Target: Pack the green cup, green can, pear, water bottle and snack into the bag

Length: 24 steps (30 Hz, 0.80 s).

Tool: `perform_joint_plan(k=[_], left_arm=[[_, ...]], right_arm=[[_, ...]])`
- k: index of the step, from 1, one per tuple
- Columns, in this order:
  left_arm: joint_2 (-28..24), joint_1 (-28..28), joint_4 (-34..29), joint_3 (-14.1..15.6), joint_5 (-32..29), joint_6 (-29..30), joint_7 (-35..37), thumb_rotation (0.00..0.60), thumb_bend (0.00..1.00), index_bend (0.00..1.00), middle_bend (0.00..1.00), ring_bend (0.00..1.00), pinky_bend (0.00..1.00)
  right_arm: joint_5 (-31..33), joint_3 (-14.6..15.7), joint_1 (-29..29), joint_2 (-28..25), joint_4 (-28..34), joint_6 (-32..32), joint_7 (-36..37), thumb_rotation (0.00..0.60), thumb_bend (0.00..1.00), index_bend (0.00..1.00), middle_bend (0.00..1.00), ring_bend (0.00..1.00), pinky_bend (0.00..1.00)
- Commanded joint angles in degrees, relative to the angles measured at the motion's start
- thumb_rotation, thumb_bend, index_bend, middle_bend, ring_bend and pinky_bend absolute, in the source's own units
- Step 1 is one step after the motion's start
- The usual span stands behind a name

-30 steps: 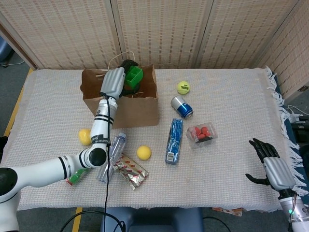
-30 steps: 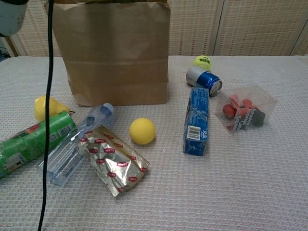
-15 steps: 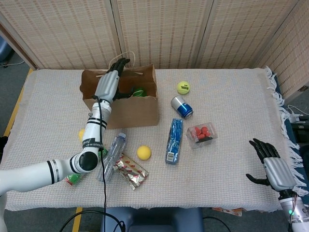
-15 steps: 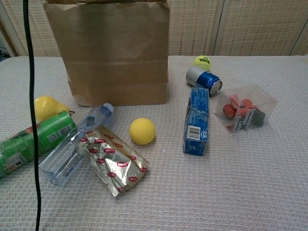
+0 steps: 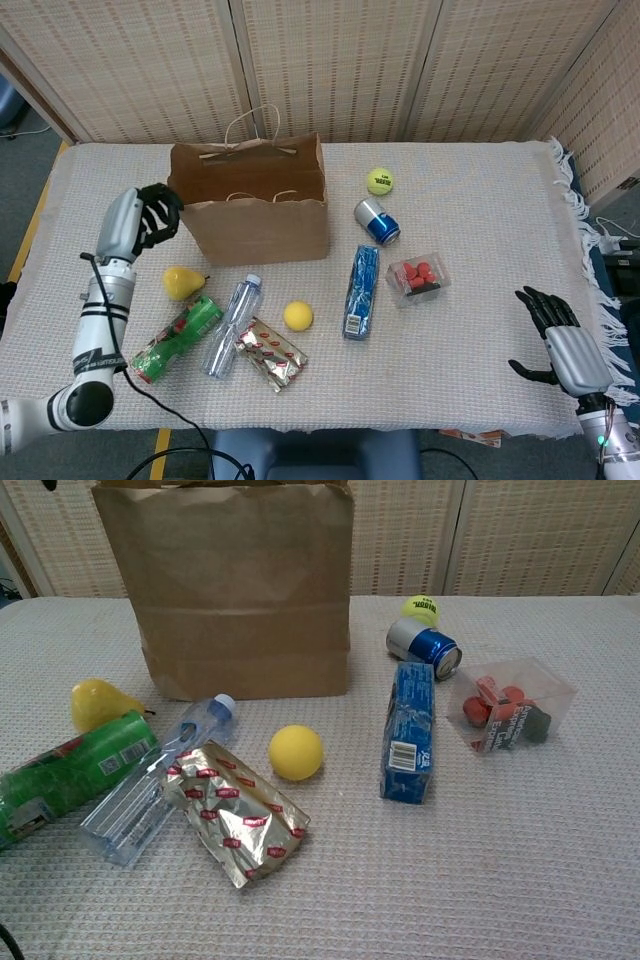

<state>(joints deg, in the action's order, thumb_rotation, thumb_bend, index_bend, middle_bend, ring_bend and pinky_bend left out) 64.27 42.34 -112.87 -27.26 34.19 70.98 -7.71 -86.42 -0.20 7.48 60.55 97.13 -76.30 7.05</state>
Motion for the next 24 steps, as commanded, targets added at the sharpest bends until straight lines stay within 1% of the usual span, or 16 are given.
perform_joint_plan(k=[1, 2, 3, 4, 5, 6, 8, 10, 12, 15, 17, 21, 24], left_arm=[[-6.08, -10.19, -3.67, 10.86, 12.65, 1.08, 4.07, 0.6, 0.61, 0.58, 0.58, 0.57, 0.64], [-6.41, -11.59, -3.02, 12.95, 15.28, 0.8, 4.28, 0.6, 0.61, 0.57, 0.56, 0.55, 0.61], [-6.57, -12.86, -2.1, 15.04, 18.03, 0.56, 4.35, 0.6, 0.6, 0.55, 0.52, 0.5, 0.56], [-6.6, -14.37, -0.76, 17.73, 21.41, 0.23, 4.24, 0.6, 0.58, 0.51, 0.47, 0.46, 0.53], [-6.55, -15.35, 0.21, 19.59, 23.7, -0.1, 4.1, 0.6, 0.56, 0.46, 0.41, 0.4, 0.48], [-6.47, -16.42, 1.52, 21.86, 26.52, -0.62, 3.79, 0.6, 0.54, 0.38, 0.32, 0.33, 0.42], [-6.28, -17.58, 3.73, 24.66, 30.59, -1.2, 2.99, 0.6, 0.48, 0.24, 0.17, 0.19, 0.3], [-6.39, -18.46, 5.75, 27.39, 34.05, -2.1, 1.24, 0.6, 0.41, 0.13, 0.04, 0.05, 0.19], [-7.06, -19.19, 5.3, 29.28, 34.88, -3.47, 0.15, 0.6, 0.38, 0.08, 0.0, 0.01, 0.13], [-7.4, -20.14, 2.71, 30.36, 33.05, -4.55, -1.11, 0.6, 0.35, 0.03, 0.0, 0.0, 0.07], [-6.76, -20.28, 1.31, 30.38, 31.07, -4.91, -2.78, 0.6, 0.35, 0.01, 0.0, 0.0, 0.05], [-3.43, -19.61, -0.72, 29.55, 25.87, -5.41, -7.71, 0.6, 0.34, 0.0, 0.0, 0.0, 0.04], [-0.59, -18.82, -0.9, 28.73, 23.27, -4.96, -11.21, 0.6, 0.34, 0.0, 0.0, 0.0, 0.04]], right_arm=[[-1.52, -0.16, -0.38, 0.72, -0.4, -1.92, 1.14, 0.6, 0.07, 0.0, 0.0, 0.0, 0.0], [-2.11, -0.32, -0.58, 1.1, -0.76, -2.91, 1.5, 0.6, 0.07, 0.0, 0.0, 0.0, 0.0], [-2.77, -0.52, -0.81, 1.57, -1.22, -4.07, 1.88, 0.6, 0.07, 0.0, 0.0, 0.0, 0.0], [-3.61, -0.88, -1.15, 2.28, -1.87, -5.81, 2.3, 0.6, 0.07, 0.0, 0.0, 0.0, 0.0], [-4.18, -1.24, -1.43, 2.89, -2.42, -7.26, 2.46, 0.6, 0.07, 0.0, 0.0, 0.0, 0.0], [-4.98, -1.72, -1.79, 3.71, -3.29, -9.21, 2.5, 0.6, 0.07, 0.0, 0.0, 0.0, 0.0], [-6.06, -2.18, -2.22, 4.84, -4.67, -11.54, 2.64, 0.6, 0.07, 0.0, 0.0, 0.0, 0.0], [-6.42, -2.14, -2.43, 5.48, -5.72, -12.24, 2.87, 0.6, 0.07, 0.0, 0.0, 0.0, 0.0], [-6.07, -1.87, -2.32, 5.46, -5.95, -11.4, 2.63, 0.6, 0.07, 0.0, 0.0, 0.0, 0.0], [-5.54, -1.7, -2.04, 5.21, -5.51, -10.23, 2.09, 0.6, 0.07, 0.0, 0.0, 0.0, 0.0], [-5.37, -1.59, -1.95, 5.11, -5.29, -9.81, 1.7, 0.6, 0.07, 0.0, 0.0, 0.0, 0.0], [-4.88, -1.4, -1.81, 4.77, -4.8, -8.93, 1.44, 0.6, 0.07, 0.0, 0.0, 0.0, 0.0], [-4.58, -1.4, -1.78, 4.5, -4.47, -8.66, 1.62, 0.6, 0.07, 0.0, 0.0, 0.0, 0.0]])
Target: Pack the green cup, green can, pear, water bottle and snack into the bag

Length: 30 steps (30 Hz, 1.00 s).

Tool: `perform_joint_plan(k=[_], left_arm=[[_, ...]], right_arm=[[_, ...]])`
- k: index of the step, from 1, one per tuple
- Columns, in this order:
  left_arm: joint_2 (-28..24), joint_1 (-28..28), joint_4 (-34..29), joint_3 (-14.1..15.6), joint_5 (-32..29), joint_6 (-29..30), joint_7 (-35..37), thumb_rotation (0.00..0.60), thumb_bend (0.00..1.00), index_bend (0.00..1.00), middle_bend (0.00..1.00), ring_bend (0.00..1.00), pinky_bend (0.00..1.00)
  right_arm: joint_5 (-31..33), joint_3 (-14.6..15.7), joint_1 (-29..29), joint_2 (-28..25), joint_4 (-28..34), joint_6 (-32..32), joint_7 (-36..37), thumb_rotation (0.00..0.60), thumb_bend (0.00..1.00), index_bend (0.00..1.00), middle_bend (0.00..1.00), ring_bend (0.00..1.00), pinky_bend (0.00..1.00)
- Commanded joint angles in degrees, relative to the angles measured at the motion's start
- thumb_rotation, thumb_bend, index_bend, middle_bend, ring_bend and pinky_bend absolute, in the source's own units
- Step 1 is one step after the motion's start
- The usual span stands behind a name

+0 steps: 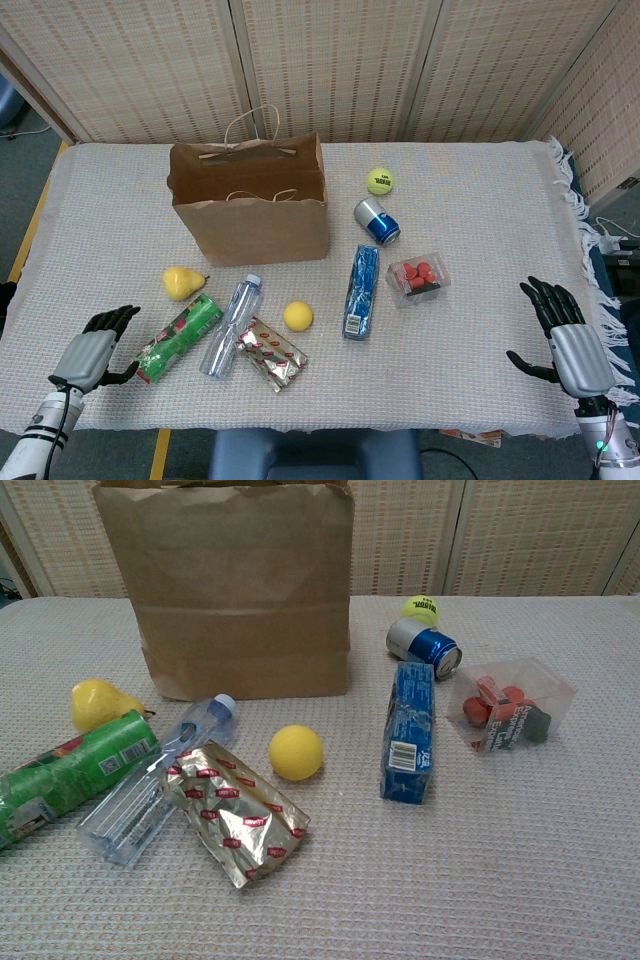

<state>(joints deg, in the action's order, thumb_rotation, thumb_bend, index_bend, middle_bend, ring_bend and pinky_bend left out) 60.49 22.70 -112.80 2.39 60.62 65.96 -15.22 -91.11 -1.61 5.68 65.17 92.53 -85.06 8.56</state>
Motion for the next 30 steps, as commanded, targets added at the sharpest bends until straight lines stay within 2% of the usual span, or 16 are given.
perform_joint_plan(k=[1, 12, 21, 30], left_arm=[[4.59, 1.15, -0.75, -1.28, -4.21, 0.3, -5.03, 0.6, 0.34, 0.0, 0.0, 0.0, 0.04], [11.92, 3.71, 0.45, -2.62, -13.68, 1.49, -14.13, 0.6, 0.34, 0.0, 0.0, 0.0, 0.01], [14.27, 5.73, 1.58, -4.42, -21.32, 2.97, -18.25, 0.6, 0.33, 0.0, 0.0, 0.0, 0.0], [15.81, 9.27, 2.51, -3.85, -30.59, 1.63, -25.05, 0.6, 0.33, 0.0, 0.0, 0.0, 0.0]], right_arm=[[0.21, 0.02, 0.04, -0.24, 0.26, 0.23, 0.3, 0.6, 0.07, 0.0, 0.0, 0.0, 0.0], [0.89, 0.29, 0.35, -1.29, 1.2, 1.69, 0.95, 0.6, 0.07, 0.0, 0.0, 0.0, 0.0], [0.94, 0.52, 0.46, -1.52, 1.66, 2.21, 0.44, 0.6, 0.07, 0.0, 0.0, 0.0, 0.0], [1.07, 0.53, 0.43, -1.58, 1.83, 2.25, 0.23, 0.6, 0.07, 0.0, 0.0, 0.0, 0.0]])
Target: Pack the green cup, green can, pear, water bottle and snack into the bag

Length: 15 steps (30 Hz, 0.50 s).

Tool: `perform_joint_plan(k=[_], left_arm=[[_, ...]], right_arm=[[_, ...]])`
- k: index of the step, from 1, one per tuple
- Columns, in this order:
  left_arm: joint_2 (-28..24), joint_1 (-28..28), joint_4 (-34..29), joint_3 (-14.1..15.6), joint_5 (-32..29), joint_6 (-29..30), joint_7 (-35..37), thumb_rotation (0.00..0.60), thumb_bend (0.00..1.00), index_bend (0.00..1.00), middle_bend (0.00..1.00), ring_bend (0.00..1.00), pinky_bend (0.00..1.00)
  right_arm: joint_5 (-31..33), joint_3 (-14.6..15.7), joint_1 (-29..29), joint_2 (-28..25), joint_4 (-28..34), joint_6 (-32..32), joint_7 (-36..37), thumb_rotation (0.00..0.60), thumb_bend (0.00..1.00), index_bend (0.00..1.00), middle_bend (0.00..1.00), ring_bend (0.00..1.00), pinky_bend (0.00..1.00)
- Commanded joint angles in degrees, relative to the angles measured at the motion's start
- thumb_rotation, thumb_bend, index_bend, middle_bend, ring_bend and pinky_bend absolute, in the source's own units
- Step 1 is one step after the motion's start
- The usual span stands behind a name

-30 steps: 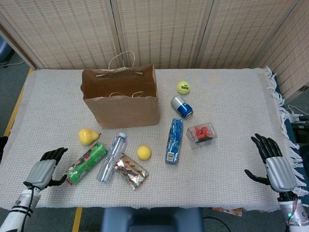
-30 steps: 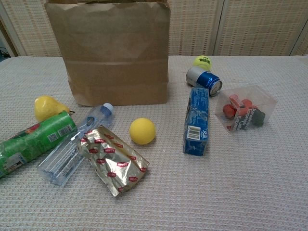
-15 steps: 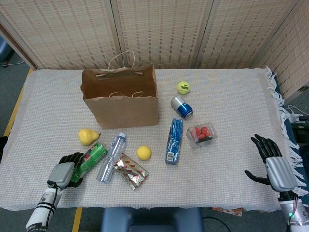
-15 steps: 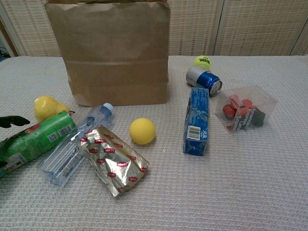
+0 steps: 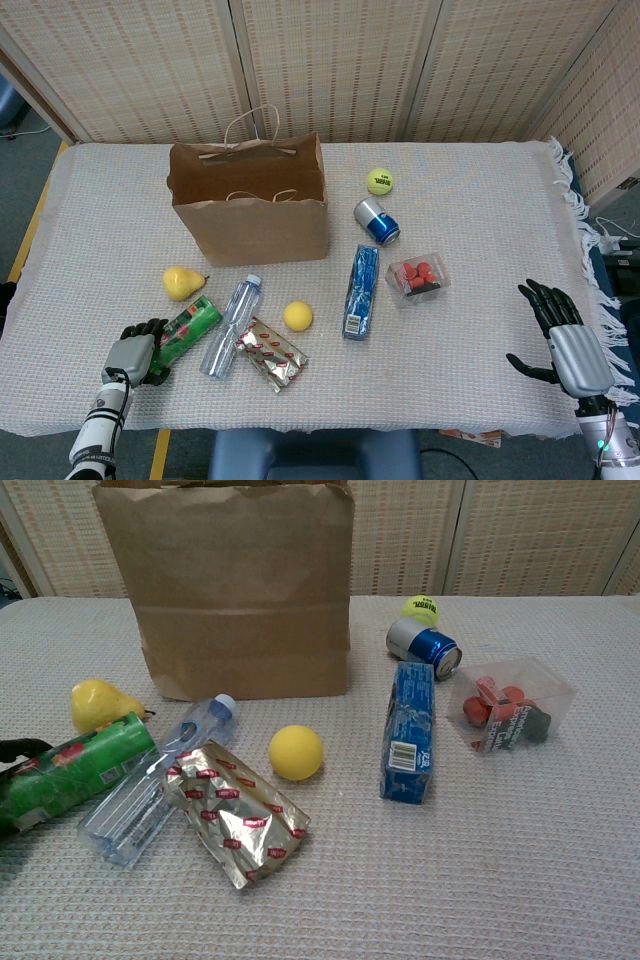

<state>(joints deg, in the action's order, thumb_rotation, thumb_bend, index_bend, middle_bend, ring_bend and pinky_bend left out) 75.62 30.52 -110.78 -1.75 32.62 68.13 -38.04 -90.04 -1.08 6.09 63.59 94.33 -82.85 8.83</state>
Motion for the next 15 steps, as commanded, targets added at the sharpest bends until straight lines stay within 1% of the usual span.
perform_joint_plan(k=[1, 3, 4, 5, 6, 7, 8, 9, 10, 11, 12, 13, 15], left_arm=[[0.93, 1.9, 0.74, 0.36, -3.55, -0.58, -2.96, 0.6, 0.33, 0.0, 0.0, 0.0, 0.0], [1.58, 2.44, 1.56, 0.54, -4.18, -0.28, -3.91, 0.6, 0.33, 0.0, 0.0, 0.0, 0.02], [2.05, 2.71, 2.17, 0.68, -4.37, 0.05, -4.47, 0.6, 0.34, 0.0, 0.0, 0.0, 0.05], [2.43, 2.8, 2.59, 0.64, -4.32, 0.44, -4.57, 0.6, 0.35, 0.02, 0.01, 0.02, 0.12], [2.9, 2.78, 3.07, 0.51, -4.0, 1.1, -4.48, 0.6, 0.38, 0.07, 0.05, 0.08, 0.2], [3.55, 2.57, 3.56, 0.28, -3.5, 1.97, -3.97, 0.6, 0.42, 0.16, 0.13, 0.17, 0.3], [4.0, 2.31, 3.91, 0.02, -2.9, 2.77, -3.38, 0.6, 0.47, 0.29, 0.25, 0.28, 0.41], [4.43, 2.0, 4.32, -0.16, -1.96, 3.64, -2.73, 0.6, 0.51, 0.39, 0.36, 0.38, 0.49], [4.82, 1.52, 4.66, -0.4, -0.84, 4.59, -1.74, 0.6, 0.54, 0.46, 0.43, 0.44, 0.55], [4.94, 1.16, 4.77, -0.66, -0.03, 5.23, -0.91, 0.6, 0.58, 0.55, 0.52, 0.53, 0.62], [4.92, 0.8, 4.81, -0.94, 0.88, 5.85, -0.02, 0.6, 0.6, 0.61, 0.59, 0.59, 0.67], [4.65, 0.29, 4.66, -1.35, 2.12, 6.68, 1.19, 0.6, 0.62, 0.65, 0.63, 0.63, 0.69], [3.65, -0.46, 4.06, -2.05, 4.03, 7.85, 3.03, 0.6, 0.64, 0.68, 0.67, 0.66, 0.71]], right_arm=[[0.02, 0.01, 0.03, 0.0, 0.03, 0.08, -0.1, 0.6, 0.07, 0.0, 0.0, 0.0, 0.0], [0.03, 0.0, 0.03, 0.0, 0.04, 0.06, -0.15, 0.6, 0.07, 0.0, 0.0, 0.0, 0.0], [0.01, 0.0, 0.01, 0.01, 0.04, 0.02, -0.09, 0.6, 0.07, 0.0, 0.0, 0.0, 0.0], [0.01, -0.01, 0.01, 0.01, 0.05, 0.0, -0.01, 0.6, 0.07, 0.0, 0.0, 0.0, 0.0], [0.02, -0.02, 0.0, 0.0, 0.05, -0.01, 0.08, 0.6, 0.07, 0.0, 0.0, 0.0, 0.0], [0.02, -0.01, 0.0, -0.03, 0.04, -0.02, 0.18, 0.6, 0.07, 0.0, 0.0, 0.0, 0.0], [0.01, -0.02, 0.0, -0.04, 0.02, -0.03, 0.24, 0.6, 0.07, 0.0, 0.0, 0.0, 0.0], [0.03, -0.04, 0.01, -0.05, 0.0, -0.02, 0.29, 0.6, 0.07, 0.0, 0.0, 0.0, 0.0], [0.05, -0.05, 0.03, -0.07, -0.01, 0.01, 0.37, 0.6, 0.07, 0.0, 0.0, 0.0, 0.0], [0.05, -0.03, 0.03, -0.07, -0.03, 0.03, 0.43, 0.6, 0.07, 0.0, 0.0, 0.0, 0.0], [0.05, -0.01, 0.03, -0.07, -0.04, 0.06, 0.5, 0.6, 0.07, 0.0, 0.0, 0.0, 0.0], [0.05, 0.01, 0.03, -0.08, -0.02, 0.1, 0.56, 0.6, 0.07, 0.0, 0.0, 0.0, 0.0], [0.1, 0.0, 0.04, -0.12, 0.0, 0.13, 0.6, 0.6, 0.07, 0.0, 0.0, 0.0, 0.0]])
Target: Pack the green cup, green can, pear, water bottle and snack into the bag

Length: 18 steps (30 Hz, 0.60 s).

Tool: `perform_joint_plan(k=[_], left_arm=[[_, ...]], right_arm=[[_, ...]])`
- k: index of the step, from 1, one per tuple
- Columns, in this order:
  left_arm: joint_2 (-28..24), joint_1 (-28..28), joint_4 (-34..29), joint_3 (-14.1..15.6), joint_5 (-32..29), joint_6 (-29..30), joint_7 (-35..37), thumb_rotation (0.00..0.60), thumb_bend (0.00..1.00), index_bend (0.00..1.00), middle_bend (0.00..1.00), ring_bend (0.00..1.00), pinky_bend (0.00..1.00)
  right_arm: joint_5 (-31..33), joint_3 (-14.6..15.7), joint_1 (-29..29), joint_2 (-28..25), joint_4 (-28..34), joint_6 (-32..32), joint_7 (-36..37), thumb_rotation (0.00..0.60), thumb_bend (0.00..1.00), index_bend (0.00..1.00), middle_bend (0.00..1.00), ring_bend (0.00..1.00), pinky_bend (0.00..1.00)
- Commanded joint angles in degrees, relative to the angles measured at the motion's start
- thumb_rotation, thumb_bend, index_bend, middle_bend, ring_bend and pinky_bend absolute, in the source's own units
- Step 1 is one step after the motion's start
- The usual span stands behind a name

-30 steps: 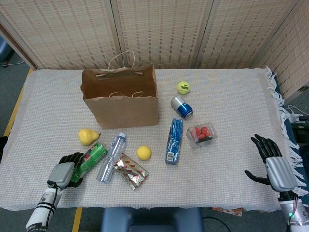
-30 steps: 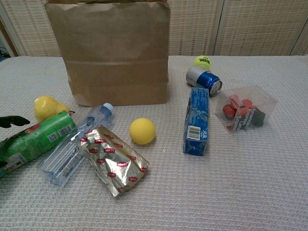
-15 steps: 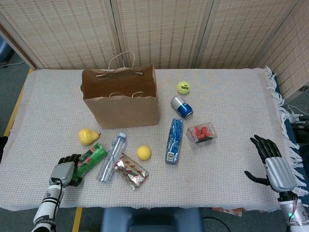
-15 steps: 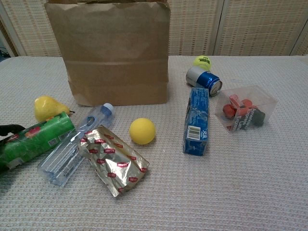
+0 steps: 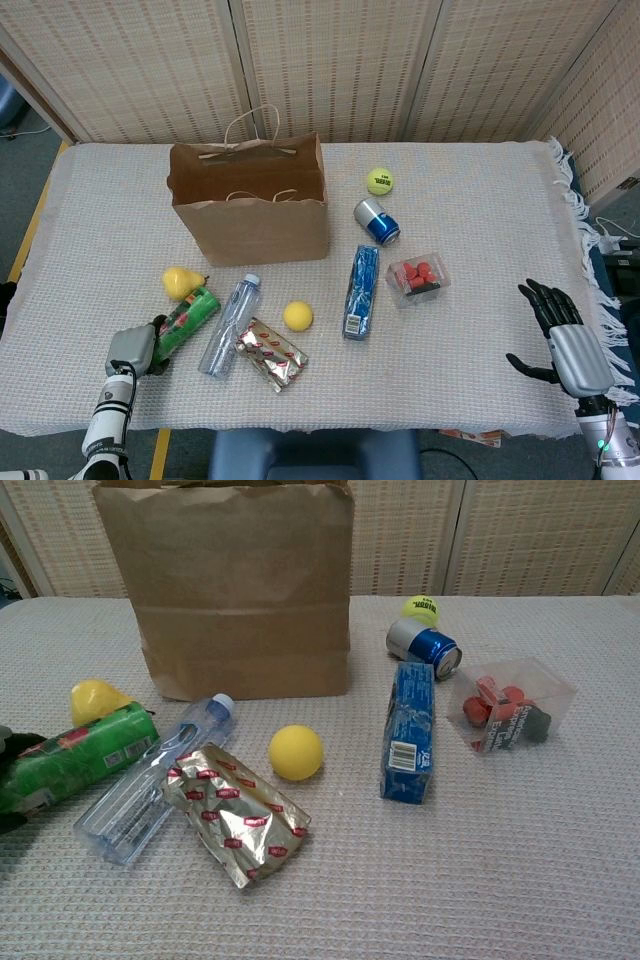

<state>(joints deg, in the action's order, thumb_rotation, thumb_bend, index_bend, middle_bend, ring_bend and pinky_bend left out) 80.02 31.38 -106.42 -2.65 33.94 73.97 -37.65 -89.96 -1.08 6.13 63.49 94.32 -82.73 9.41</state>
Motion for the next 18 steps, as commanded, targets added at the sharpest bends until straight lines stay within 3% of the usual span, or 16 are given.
perform_joint_plan(k=[1, 3, 7, 10, 11, 13, 18], left_arm=[[-1.82, -1.8, -0.88, -1.72, 3.81, 2.72, 3.85, 0.6, 0.64, 0.69, 0.68, 0.67, 0.72], [-3.72, -2.65, -2.01, -3.17, 4.85, 3.83, 6.25, 0.6, 0.65, 0.69, 0.68, 0.67, 0.72], [-6.58, -5.09, -3.57, -8.85, 5.76, 7.48, 14.54, 0.6, 0.66, 0.69, 0.69, 0.68, 0.72], [-7.03, -5.72, -3.51, -10.9, 5.55, 8.3, 17.23, 0.6, 0.66, 0.7, 0.69, 0.68, 0.72], [-7.22, -6.16, -3.14, -13.09, 4.87, 9.14, 19.65, 0.6, 0.66, 0.7, 0.69, 0.68, 0.72], [-8.12, -6.56, -3.08, -23.03, 1.57, 10.66, 29.01, 0.6, 0.66, 0.69, 0.69, 0.68, 0.72], [-10.25, -2.79, -3.35, -28.95, -0.39, 8.08, 27.36, 0.6, 0.65, 0.69, 0.69, 0.68, 0.71]], right_arm=[[0.07, -0.02, 0.0, -0.04, 0.02, 0.01, 0.05, 0.6, 0.07, 0.0, 0.0, 0.0, 0.0], [0.17, -0.08, 0.01, -0.04, 0.02, 0.04, 0.05, 0.6, 0.07, 0.0, 0.0, 0.0, 0.0], [0.29, -0.07, 0.07, -0.08, 0.14, 0.25, -0.03, 0.6, 0.07, 0.0, 0.0, 0.0, 0.0], [0.3, -0.05, 0.08, -0.1, 0.18, 0.31, -0.09, 0.6, 0.07, 0.0, 0.0, 0.0, 0.0], [0.27, -0.02, 0.08, -0.1, 0.22, 0.32, -0.14, 0.6, 0.07, 0.0, 0.0, 0.0, 0.0], [0.18, -0.03, 0.08, -0.09, 0.28, 0.23, -0.33, 0.6, 0.07, 0.0, 0.0, 0.0, 0.0], [0.27, 0.04, 0.14, -0.18, 0.51, 0.5, -0.23, 0.6, 0.07, 0.0, 0.0, 0.0, 0.0]])
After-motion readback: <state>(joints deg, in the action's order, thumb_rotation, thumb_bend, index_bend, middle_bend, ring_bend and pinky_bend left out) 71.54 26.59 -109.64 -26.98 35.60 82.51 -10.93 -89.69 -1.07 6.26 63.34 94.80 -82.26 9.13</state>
